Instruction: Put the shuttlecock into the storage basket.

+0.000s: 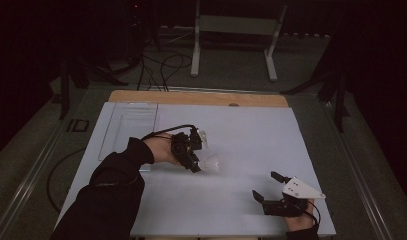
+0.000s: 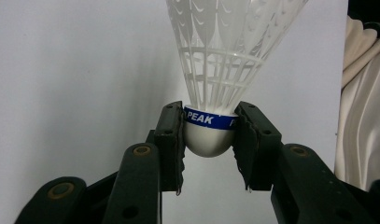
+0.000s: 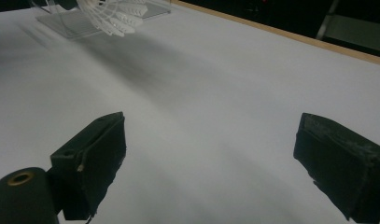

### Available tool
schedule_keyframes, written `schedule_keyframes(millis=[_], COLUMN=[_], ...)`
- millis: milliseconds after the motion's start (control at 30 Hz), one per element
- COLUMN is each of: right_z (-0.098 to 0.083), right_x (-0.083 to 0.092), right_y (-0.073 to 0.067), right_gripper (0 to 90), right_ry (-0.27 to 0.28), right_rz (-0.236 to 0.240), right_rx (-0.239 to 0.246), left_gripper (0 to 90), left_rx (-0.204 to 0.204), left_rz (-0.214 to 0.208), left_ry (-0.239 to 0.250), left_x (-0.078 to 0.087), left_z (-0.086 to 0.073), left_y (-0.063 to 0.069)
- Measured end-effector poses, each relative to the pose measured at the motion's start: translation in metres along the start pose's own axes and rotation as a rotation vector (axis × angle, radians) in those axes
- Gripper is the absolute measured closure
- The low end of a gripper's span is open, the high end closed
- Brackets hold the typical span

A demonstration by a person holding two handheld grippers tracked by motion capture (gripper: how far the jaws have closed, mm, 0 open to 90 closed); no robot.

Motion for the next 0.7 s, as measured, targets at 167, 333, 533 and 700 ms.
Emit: schedule_keyframes(millis=[167, 333, 533, 700], right_z=[0.001, 0.0, 0.001, 0.0], right_x=[0.0, 0.0, 0.0, -0.002], right_y=[0.0, -0.001, -0.001, -0.002], right_gripper=[9.2, 9.3, 9.3, 9.3], right_ry=[0.003, 0.002, 0.007, 0.001], right_rz=[0.0, 0.003, 0.008, 0.019], right_rx=[0.0, -0.003, 0.0, 0.002], left_gripper=[65.3, 65.3, 65.4, 65.3], left_rx=[-0.002, 0.009, 0.015, 0.021], left_rz=[0.003, -0.001, 0.001, 0.006], left_ry=[-0.001, 0.016, 0.031, 0.034], left_x=[0.007, 0.015, 0.025, 0.032], left_z=[-0.002, -0.002, -0.003, -0.004], left_y=[-0.001, -0.001, -0.002, -0.004])
Point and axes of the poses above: each handheld gripper's, and its own axes: x roughly backward along the jaws, z roughly out of its top, y roughly to its right, the point moved 7 cm from there along -x, roughly forward along the jaws, and after that the axes turned 10 degrees about z, right-handed, at the moved point
